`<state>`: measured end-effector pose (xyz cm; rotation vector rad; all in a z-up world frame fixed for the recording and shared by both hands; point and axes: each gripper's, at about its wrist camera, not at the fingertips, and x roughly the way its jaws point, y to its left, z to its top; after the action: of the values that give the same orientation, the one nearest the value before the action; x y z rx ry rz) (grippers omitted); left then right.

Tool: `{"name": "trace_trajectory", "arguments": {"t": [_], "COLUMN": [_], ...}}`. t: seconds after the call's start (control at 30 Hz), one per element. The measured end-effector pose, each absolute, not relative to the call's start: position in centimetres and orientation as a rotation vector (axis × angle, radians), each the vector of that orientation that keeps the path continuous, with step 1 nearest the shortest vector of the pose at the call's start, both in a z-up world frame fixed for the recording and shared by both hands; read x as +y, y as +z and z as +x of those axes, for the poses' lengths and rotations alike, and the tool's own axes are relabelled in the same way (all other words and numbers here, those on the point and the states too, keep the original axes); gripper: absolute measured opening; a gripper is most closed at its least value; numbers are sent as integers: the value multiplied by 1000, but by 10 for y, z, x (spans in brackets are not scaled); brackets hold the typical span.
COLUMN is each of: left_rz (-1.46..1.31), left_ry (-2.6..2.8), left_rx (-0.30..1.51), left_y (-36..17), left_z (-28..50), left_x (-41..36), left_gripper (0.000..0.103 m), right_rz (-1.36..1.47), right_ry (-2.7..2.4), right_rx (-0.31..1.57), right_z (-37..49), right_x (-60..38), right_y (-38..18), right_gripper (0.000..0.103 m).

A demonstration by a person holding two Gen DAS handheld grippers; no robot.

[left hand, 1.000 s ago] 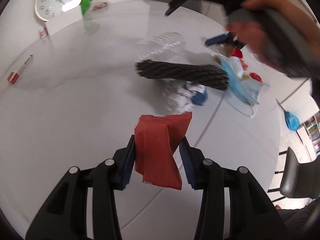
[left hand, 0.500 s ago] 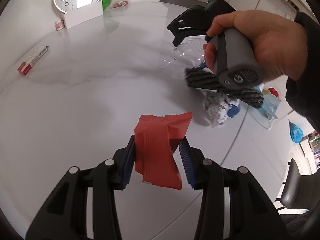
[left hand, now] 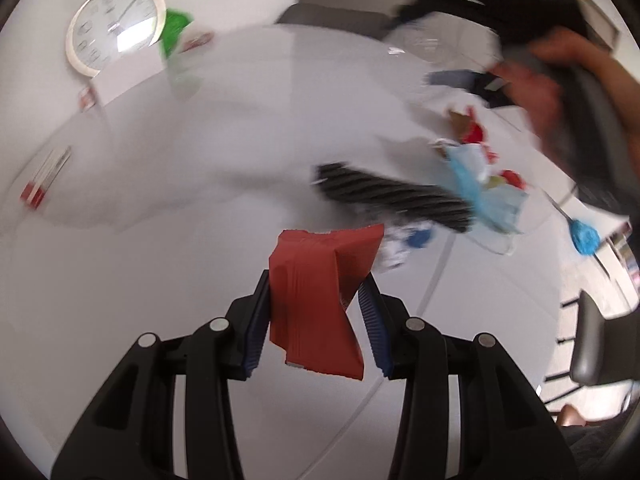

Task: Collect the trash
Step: 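Drop the red scrap and the bottle into the wastebasket from both tools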

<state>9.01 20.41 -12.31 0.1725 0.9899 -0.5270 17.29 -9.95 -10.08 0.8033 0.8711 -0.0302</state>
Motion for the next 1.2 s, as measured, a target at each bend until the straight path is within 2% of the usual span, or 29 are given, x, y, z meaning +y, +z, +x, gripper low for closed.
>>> {"name": "trace_trajectory", "arguments": {"t": [0.1,0.2,0.43,0.6,0.63,0.67,0.73,0.87,1.03,1.17,1.2], "left_rz": [213,287,425,484,494,506,535,571,599,625,627], "left_ry": [-612,-741,-1035,-1184,-1197,-1208,-1213,-1210,-1203,-1185,-1175], "left_rx": [971,949,909,939,946,955,992,1050,1118,1167,1177], "left_y": [-115,-108,-107,-118,-121,-124,-134,-157,-189,-207,-209], "left_z": [78,55,-18,-81,-91,-100,-115,-140,-168,-183,-184], "left_x": [178,133,9,-90,-104,-120,-148,-189,-232,-252,-256], "left_gripper": [42,42,42,42,42,42,42,43,45,81,86], "right_rz": [729,680,752,681,674,676,678,689,674,667,674], "right_ry": [-125,-265,-539,-537,-525,-519,-525,-524,-564,-579,-576], "right_rx": [833,867,1063,1197,1235,1256,1291,1260,1199,1135,1120], "right_z": [85,7,-171,-201,-206,-209,-213,-229,-263,-292,-298], "right_x": [-164,-210,-299,-325,-334,-338,-348,-371,-400,-411,-414], "right_y": [-85,-92,-176,-245,-264,-274,-290,-278,-244,-219,-212], "right_gripper": [74,74,74,75,80,89,92,100,100,100,100]}}
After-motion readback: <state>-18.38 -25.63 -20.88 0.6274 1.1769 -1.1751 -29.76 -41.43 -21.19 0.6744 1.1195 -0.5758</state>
